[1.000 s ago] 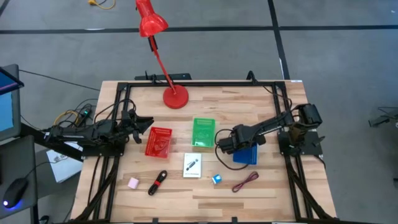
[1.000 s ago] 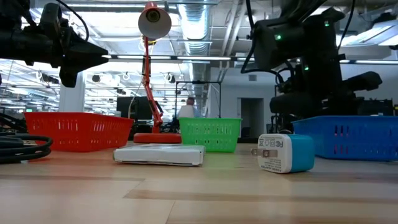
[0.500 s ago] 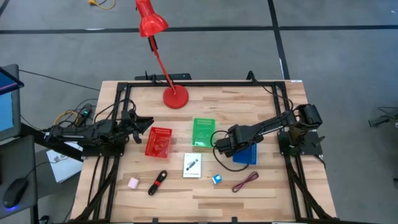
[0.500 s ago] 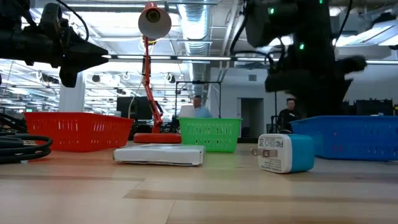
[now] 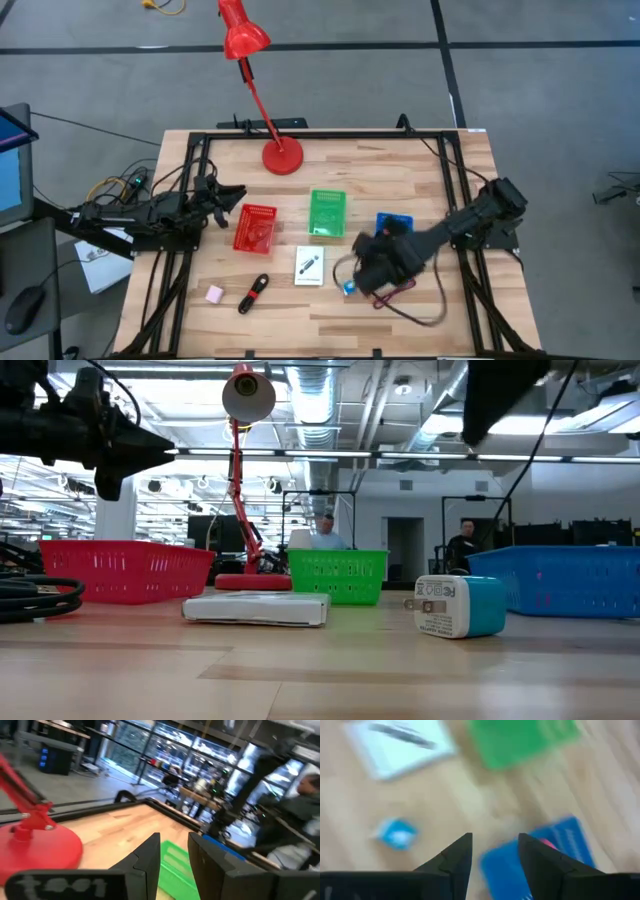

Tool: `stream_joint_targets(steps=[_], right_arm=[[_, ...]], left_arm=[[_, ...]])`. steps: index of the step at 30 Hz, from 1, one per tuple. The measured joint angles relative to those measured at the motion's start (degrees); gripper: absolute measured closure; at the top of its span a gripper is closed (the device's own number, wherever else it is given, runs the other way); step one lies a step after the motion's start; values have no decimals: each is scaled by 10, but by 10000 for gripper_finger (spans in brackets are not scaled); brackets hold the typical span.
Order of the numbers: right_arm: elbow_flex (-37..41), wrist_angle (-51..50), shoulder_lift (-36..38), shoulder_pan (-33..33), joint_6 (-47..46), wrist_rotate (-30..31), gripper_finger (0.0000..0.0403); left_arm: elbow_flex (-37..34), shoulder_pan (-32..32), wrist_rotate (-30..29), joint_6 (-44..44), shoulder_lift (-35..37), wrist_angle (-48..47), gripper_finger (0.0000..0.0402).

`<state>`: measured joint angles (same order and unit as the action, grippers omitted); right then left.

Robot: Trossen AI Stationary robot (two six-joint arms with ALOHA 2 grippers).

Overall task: Pick and place items into bin
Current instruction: Put the blue charger adapter into the blue bin

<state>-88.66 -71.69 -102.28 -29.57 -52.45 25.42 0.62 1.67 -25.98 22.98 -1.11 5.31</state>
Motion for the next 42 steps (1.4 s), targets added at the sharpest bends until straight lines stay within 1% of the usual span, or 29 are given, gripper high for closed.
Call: stream_joint_targets(steps=[2, 7, 8, 10, 11, 12, 15, 17, 20, 22, 24, 27, 29, 32, 35, 36, 39, 42], right_arm=[[-4, 56, 0, -26, 40, 2, 249], [-5, 185, 0, -75, 99, -25, 251], [-5, 202, 0, -82, 104, -28, 251], [-5, 226, 0, -93, 105, -27, 254], [-5, 233, 0, -98, 105, -27, 255], [-5, 236, 0, -101, 105, -27, 255], [-5, 238, 0, -106, 105, -28, 258], [-5, 238, 0, -109, 105, -28, 259], [-5, 238, 0, -108, 105, -28, 261], [-5, 237, 0, -108, 113, -28, 262], [-5, 238, 0, -104, 137, -29, 262], [-5, 238, 0, -94, 154, -29, 262], [-5, 238, 0, -86, 154, -29, 262], [-2, 238, 0, -75, 163, -30, 262], [6, 234, 0, -64, 196, -37, 262], [8, 233, 0, -59, 200, -45, 261], [20, 229, 0, -44, 209, -101, 262], [30, 233, 0, -35, 287, -148, 267]], left_arm=[[0, 0, -19, 0, 0, 9, 314], [0, 0, -93, -84, 0, -2, 314], [0, 0, -103, -89, 0, 1, 314], [0, 0, -103, -91, 0, 3, 314], [0, 0, -90, -91, 0, 7, 314], [0, 0, -65, -91, 0, 14, 314], [16, 1, 48, -85, 0, 16, 314], [37, 3, 98, -72, 0, 25, 314], [81, 9, 128, -74, 0, 12, 314], [121, 16, 144, -77, -9, -28, 314], [168, 23, 146, -71, -26, -97, 314], [242, 33, 150, -52, -78, -220, 314], [287, 42, 170, -21, -124, -285, 314], [354, 60, 192, 4, -204, -342, 314], [420, 83, 193, 7, -294, -391, 314], [444, 92, 193, 7, -324, -402, 314], [501, 124, 193, -8, -409, -428, 314], [536, 161, 193, -31, -480, -429, 314]])
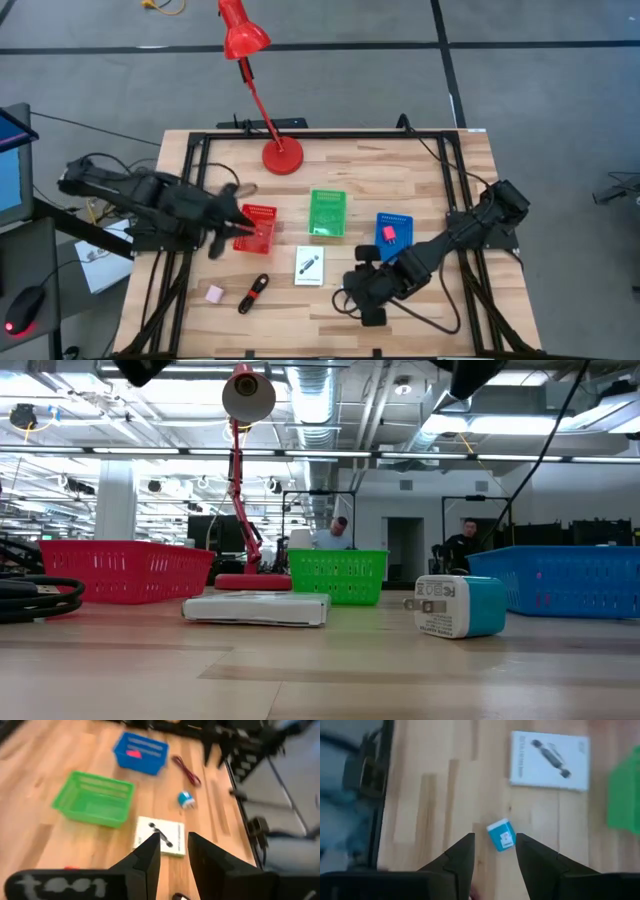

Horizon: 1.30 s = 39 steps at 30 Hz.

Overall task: Pick and place items into bin
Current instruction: Put the blue charger adapter into the blue bin

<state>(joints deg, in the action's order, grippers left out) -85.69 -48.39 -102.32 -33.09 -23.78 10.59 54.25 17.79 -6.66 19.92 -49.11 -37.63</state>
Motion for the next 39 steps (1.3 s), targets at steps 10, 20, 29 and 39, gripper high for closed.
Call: stream_joint_targets(steps=[10, 20, 29, 39], right_arm=[[72, 59, -1, 23, 70, -47, 274], [84, 82, -2, 63, 24, -64, 276], [84, 85, -2, 62, 72, -106, 273], [84, 89, -2, 69, 115, -106, 189]], left_arm=[[23, 72, -65, -15, -115, -11, 306], [24, 80, -95, -15, -148, -17, 248], [24, 80, -102, -20, -147, -15, 240], [24, 80, -105, 2, -147, -15, 240]])
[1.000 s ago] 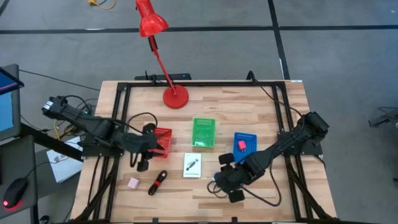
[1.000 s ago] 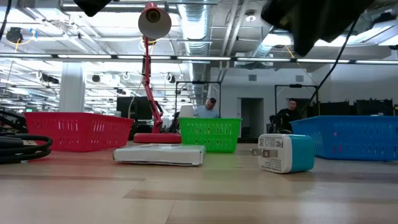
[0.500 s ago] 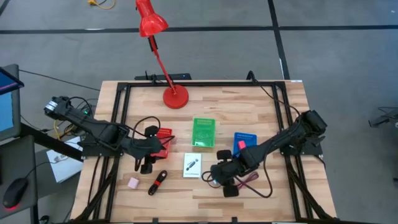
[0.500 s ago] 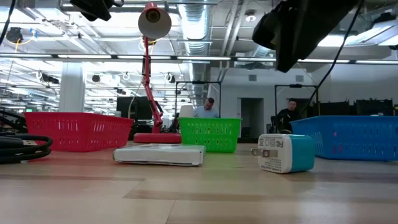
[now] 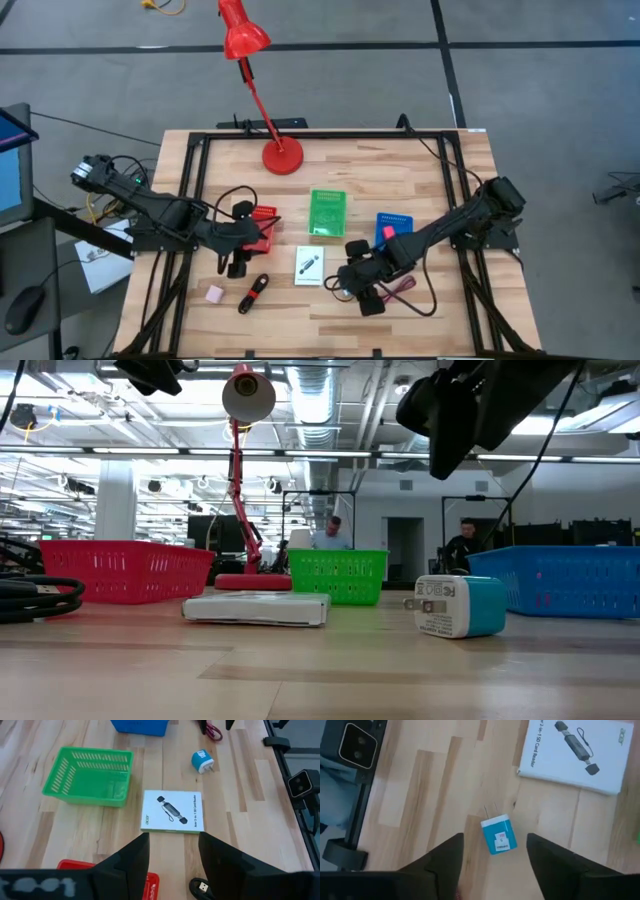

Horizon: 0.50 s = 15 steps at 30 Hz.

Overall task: Pick and place items into bin
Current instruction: Put the blue charger adapter into the blue bin

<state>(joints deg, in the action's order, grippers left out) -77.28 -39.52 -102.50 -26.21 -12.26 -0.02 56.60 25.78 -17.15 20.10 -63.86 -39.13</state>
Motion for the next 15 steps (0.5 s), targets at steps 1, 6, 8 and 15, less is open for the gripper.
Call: stream_joint_targets(steps=[1, 6, 8, 15], right_arm=[[0, 2, 0, 1, 2, 0, 180], [2, 26, -48, -3, 7, -5, 162], [-1, 48, -72, -4, 8, -20, 163], [-5, 47, -102, 3, 26, -40, 180]], left_arm=[[0, 0, -1, 1, 0, 0, 240], [0, 0, -1, -2, 0, 1, 240], [0, 0, -1, -3, 0, 1, 240], [0, 0, 0, -13, 0, 4, 240]])
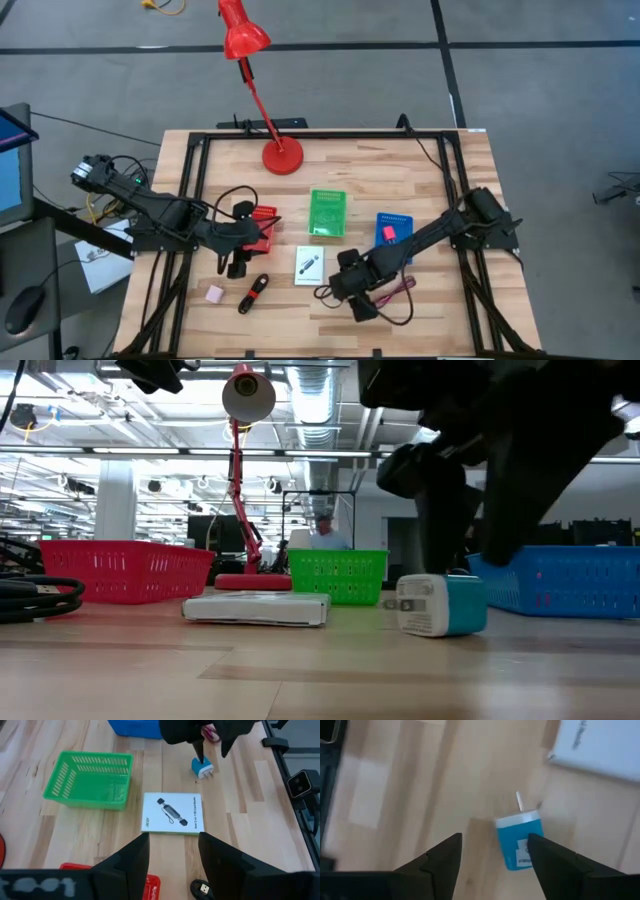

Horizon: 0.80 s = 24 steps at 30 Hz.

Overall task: Pick and place items into bin
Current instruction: Put the blue charger adapter into the blue bin

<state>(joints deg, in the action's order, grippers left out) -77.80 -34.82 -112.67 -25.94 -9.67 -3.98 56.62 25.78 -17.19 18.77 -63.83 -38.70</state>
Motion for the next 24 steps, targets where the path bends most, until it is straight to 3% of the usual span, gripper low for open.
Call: stream_joint_targets(steps=[17, 24], right_arm=[[1, -10, 4, 24, 12, 12, 173], [1, -10, -35, 36, 12, 9, 173]], left_arm=[[0, 0, 0, -6, 0, 0, 240], [0, 0, -1, -6, 0, 0, 240]])
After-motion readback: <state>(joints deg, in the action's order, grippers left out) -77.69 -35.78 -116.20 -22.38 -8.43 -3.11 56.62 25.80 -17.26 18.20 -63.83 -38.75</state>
